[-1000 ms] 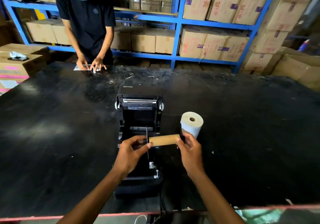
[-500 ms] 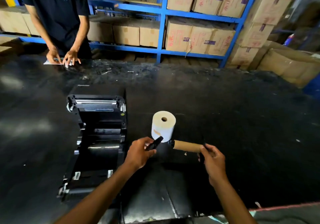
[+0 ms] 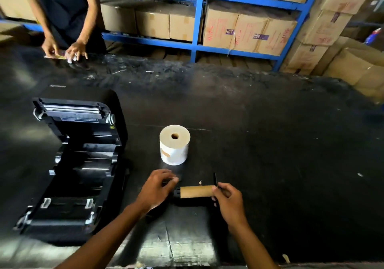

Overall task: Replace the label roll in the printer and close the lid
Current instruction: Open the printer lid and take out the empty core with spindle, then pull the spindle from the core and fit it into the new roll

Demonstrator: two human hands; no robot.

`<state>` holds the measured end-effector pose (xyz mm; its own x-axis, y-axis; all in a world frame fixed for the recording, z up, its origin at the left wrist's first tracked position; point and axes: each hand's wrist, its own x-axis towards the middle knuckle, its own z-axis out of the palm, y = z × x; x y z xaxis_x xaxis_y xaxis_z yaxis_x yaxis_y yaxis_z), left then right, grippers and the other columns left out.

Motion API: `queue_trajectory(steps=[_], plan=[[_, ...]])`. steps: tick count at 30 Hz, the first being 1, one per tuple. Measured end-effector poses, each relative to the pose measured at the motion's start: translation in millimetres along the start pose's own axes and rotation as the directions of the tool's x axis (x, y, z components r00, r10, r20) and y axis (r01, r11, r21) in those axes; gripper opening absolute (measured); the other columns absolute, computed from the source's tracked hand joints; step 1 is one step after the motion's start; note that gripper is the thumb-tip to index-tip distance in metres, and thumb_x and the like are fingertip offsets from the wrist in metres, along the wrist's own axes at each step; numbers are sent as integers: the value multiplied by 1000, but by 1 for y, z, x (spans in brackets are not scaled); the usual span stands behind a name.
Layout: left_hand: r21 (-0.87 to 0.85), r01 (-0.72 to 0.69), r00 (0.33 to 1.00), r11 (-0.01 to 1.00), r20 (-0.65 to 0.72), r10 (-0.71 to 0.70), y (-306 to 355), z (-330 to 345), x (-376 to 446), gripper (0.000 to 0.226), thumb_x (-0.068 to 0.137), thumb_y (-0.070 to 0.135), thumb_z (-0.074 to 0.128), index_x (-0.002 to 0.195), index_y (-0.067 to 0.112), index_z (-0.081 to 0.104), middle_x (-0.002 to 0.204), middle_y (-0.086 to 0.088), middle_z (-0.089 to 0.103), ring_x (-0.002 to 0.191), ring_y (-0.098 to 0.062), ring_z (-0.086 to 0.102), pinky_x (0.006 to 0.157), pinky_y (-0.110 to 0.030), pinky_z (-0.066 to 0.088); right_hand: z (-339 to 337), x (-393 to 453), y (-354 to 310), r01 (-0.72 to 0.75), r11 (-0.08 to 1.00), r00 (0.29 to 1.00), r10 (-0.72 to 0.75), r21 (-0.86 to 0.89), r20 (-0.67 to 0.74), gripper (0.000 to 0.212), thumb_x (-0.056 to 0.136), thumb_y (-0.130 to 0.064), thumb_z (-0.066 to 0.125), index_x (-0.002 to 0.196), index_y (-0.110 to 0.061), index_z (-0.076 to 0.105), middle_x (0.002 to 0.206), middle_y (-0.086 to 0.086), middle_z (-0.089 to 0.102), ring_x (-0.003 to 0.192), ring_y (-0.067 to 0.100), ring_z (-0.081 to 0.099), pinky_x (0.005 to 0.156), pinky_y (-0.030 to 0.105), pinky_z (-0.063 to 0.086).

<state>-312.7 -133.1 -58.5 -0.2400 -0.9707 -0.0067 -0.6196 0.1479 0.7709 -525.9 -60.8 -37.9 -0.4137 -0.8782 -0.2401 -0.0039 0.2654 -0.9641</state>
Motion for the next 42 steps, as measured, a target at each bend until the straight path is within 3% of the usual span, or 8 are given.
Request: queue_trajectory(steps=[4,11,18,27,31,35,38,42], plan=[[-201,91,980,975,193,-52,18,-1,-23,11,82,26,72,92,30,72,91,5,74,77,4,64,76,-18,50,5,7,0,7,1000,995,-9,17,102,13,90,-10,58,81,-14,67,66,9,64,60,18,58,47,21,45],[-359,196,968,912,-80,-239,-4,-46,-35,16,82,1,69,95,8,71,78,-1,66,61,6,57,61,-5,44,-35,46,8,10,998,999,-12,-59,-41,18,90,-12,58,74,-10,67,65,7,61,57,14,56,47,13,43],[-103,180,982,978,-35,-185,-14,-7,-32,24,78,18,76,85,39,65,77,16,67,74,-7,61,73,-23,50,-4,19,29,160,895,975,-77,-416,209,20,86,-15,63,75,0,70,73,15,72,66,8,57,65,26,48],[38,119,987,992,-113,-114,-11,-4,-29,23,78,19,74,101,19,70,102,2,65,98,-13,55,88,-30,46,-2,28,10,190,806,980,-126,-560,151,28,85,-44,57,95,-21,70,90,3,63,83,17,62,81,38,53],[-250,261,926,932,-207,-315,8,-18,3,31,90,21,62,118,8,65,115,-9,68,103,-15,61,92,-27,45,27,52,-40,359,837,929,-275,-414,248,35,86,-34,63,115,-16,64,108,9,60,87,14,60,76,10,46],[-553,384,878,740,-28,-477,35,-30,34,30,100,36,36,113,23,59,123,0,56,116,-16,50,109,-36,36,83,75,-79,578,640,811,-387,-505,438,52,80,-39,67,126,-21,55,138,11,41,125,28,41,103,37,35],[-590,453,868,669,119,-483,49,-28,41,43,100,46,22,124,26,51,116,3,54,112,-16,49,96,-33,38,112,87,-84,578,433,816,-299,-692,494,64,75,-55,64,128,-23,49,149,13,24,128,35,35,103,43,33],[-586,497,844,640,158,-512,43,-28,43,57,98,51,22,135,16,49,136,-10,54,125,-24,50,101,-35,38,127,89,-73,530,392,848,-276,-752,453,65,77,-53,62,130,-21,42,151,16,15,121,37,39,92,45,44]])
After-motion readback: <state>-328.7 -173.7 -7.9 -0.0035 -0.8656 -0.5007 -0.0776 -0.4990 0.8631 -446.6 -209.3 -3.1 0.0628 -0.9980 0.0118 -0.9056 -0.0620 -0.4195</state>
